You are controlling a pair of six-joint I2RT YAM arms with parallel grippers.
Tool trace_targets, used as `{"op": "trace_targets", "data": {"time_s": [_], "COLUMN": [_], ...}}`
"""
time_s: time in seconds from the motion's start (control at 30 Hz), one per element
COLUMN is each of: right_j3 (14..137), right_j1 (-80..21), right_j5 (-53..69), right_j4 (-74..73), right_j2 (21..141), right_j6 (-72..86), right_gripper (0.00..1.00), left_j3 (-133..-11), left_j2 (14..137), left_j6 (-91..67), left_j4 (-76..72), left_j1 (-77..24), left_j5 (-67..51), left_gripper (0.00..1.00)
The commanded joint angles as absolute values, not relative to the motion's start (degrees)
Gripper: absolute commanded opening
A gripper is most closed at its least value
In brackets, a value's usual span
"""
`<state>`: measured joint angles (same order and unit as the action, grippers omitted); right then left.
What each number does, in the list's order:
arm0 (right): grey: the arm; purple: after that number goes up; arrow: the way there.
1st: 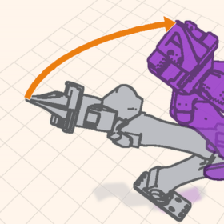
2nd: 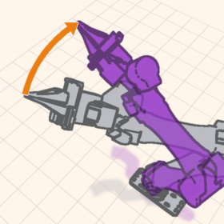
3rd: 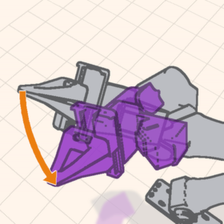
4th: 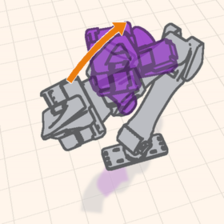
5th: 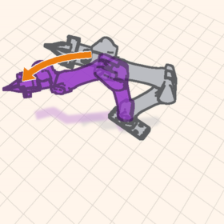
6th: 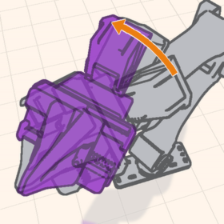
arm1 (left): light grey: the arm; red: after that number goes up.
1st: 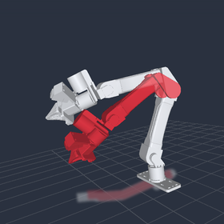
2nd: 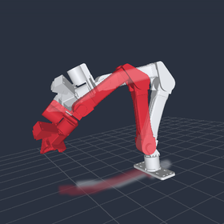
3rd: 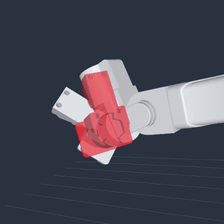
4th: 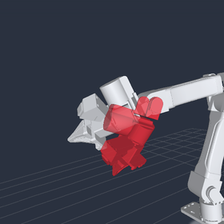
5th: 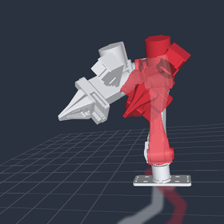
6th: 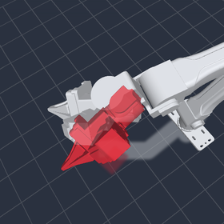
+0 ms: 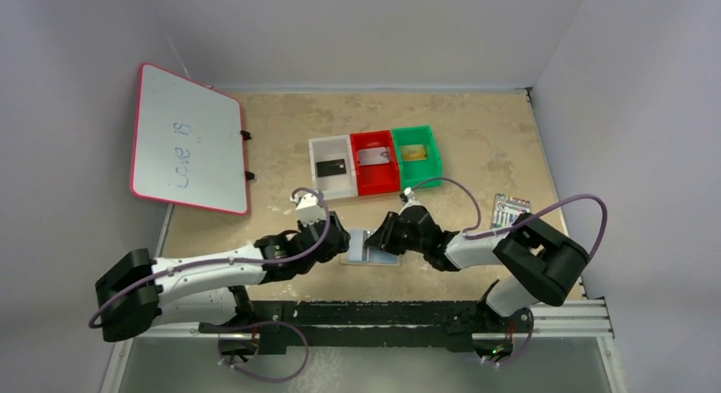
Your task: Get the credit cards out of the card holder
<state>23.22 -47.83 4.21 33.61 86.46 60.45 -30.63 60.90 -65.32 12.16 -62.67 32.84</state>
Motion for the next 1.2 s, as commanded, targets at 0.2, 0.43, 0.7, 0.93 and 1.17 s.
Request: {"op": "trace_targets", "data": {"time_s": [0.2,0.43,0.7,0.93,1.17], "right_j3": [19.58,16.65,15.17,15.54,14.48], "right_j1": [-47.24,-46.02,-44.91,-44.79,-44.44], "right_j5": [5.61,7.9,10.12,12.01,11.05], "right_j4": [36.33,43.27,49.19,53.55,52.98], "right_j2": [87.96,89.48,90.91,90.94,86.9], "right_j6": [61.96,64.26,66.1,66.4,67.04], "right_gripper": [0.23,0.19,0.19,0.07,0.0], "left_j3": [-30.57,-29.21,-23.36,-23.71,-24.27], "left_j2": [71.82,77.7,80.99,80.76,78.59], "left_j6": [-64.26,-64.52,-68.39,-67.48,-67.84], "left_j4": [-1.94,-5.11,-11.51,-9.98,-5.22], "left_j1": [-62.65,-62.64,-62.74,-63.36,-63.81], "left_j5": [25.86,23.58,20.35,19.23,22.1], "left_gripper": [0.48,0.48,0.34,0.2,0.11]}}
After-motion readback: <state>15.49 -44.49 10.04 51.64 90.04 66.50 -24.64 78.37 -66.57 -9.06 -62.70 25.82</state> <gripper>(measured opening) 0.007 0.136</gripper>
